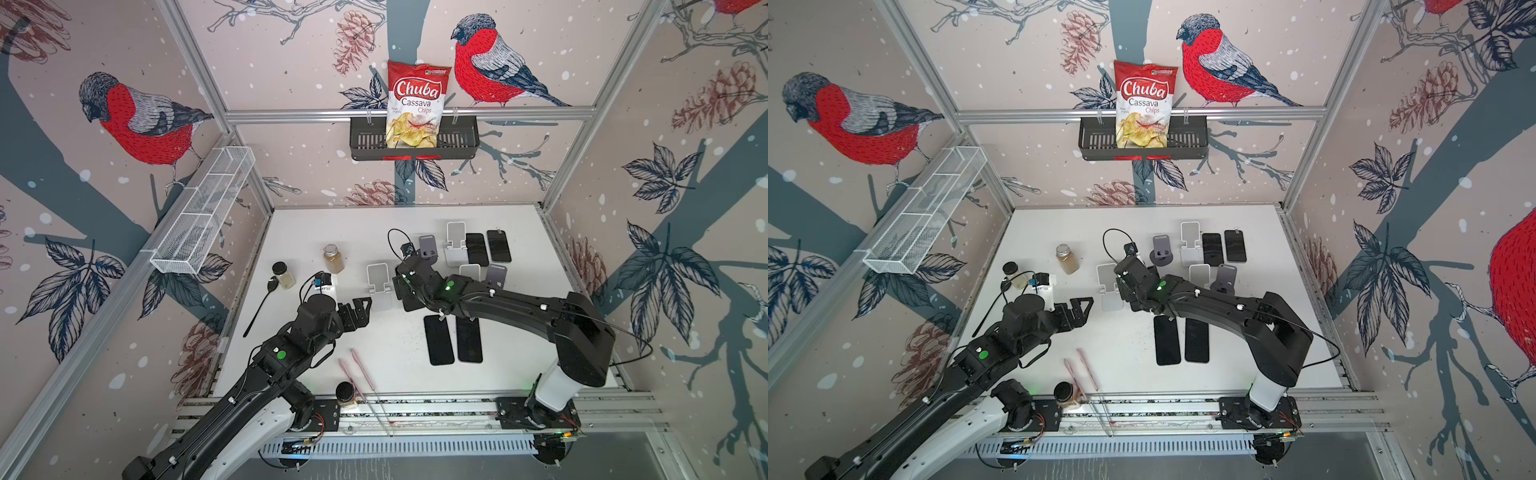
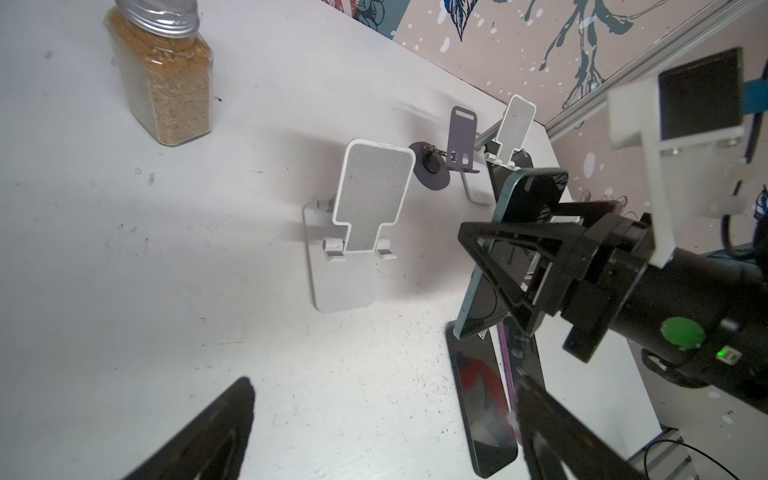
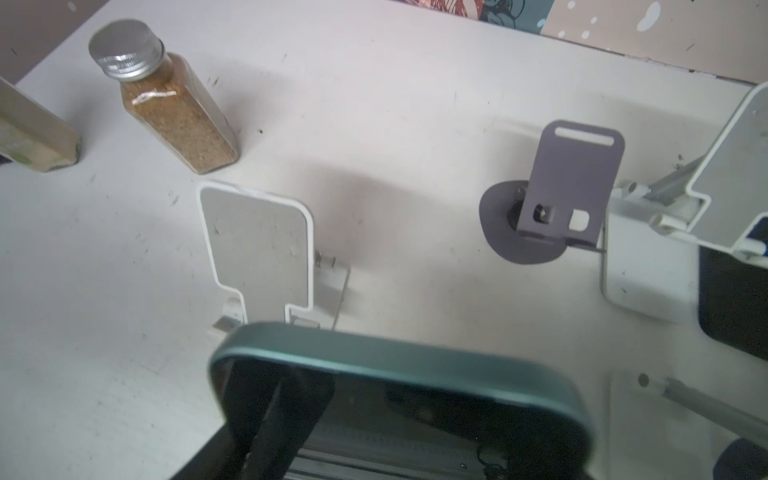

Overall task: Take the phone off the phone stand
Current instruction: 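Carry the teal-edged phone toward the robot beside the two black phones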

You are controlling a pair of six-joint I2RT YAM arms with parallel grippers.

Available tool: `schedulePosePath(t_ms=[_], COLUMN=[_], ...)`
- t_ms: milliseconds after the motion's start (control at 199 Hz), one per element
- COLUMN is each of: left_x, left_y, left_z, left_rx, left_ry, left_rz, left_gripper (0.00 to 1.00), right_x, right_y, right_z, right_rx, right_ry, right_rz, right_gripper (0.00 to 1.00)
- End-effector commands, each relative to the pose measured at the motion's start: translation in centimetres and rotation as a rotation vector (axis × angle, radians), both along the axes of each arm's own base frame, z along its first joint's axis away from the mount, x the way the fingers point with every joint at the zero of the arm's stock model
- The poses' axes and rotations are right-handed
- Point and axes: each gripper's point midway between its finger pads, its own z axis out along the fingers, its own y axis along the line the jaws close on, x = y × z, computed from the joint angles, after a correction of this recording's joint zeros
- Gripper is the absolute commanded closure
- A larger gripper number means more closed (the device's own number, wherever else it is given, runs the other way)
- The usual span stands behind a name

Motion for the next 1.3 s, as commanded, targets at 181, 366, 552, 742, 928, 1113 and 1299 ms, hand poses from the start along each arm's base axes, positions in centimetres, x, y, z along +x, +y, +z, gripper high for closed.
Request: schedulePosePath(t_ms=[181,366,552,742,928,1113,1299], left_x=[1.4,1.8,1.9,2.1,2.2,2.4,2.4], left_y=[-1.6,-2.2,-3.1,-3.8,-4.0,-4.2,-4.5], left_z=[2.0,2.6,3.0,3.0,3.0,2.4,2.0], left_rx=[-0.068,-0.079,-0.116,-0.136,-0.138,-0.127,-0.129], left_ry=[-0.047,-0.052,-0.066,-0.065,-0.071,-0.056,-0.047], left_rz=[-0.020,-0.029,-0.064,-0.088,-0.094,-0.098,-0.106], left_gripper=[0.04,0.04,0.04,0.04,0.04,0.04,0.04], right_x=[-2.0,-3.1,-4.6,-6.4,-7.5,-8.6,-9.6], right_y=[-0.7,-1.2,-1.3,-1.2,-1.1,-0.9,-0.6], right_z=[-0.6,-1.3,-2.2,-3.4,-4.2,-5.1,-6.1], right_rx=[0.044,0.041,0.042,0.045,0.031,0.026,0.021], right_ry=[0.047,0.091,0.150,0.227,0.262,0.292,0.319], right_rz=[-0.005,-0.005,0.016,0.045,0.049,0.053,0.055], right_gripper=[0.35,0.35,0.35,0.34,0.34,0.34,0.34])
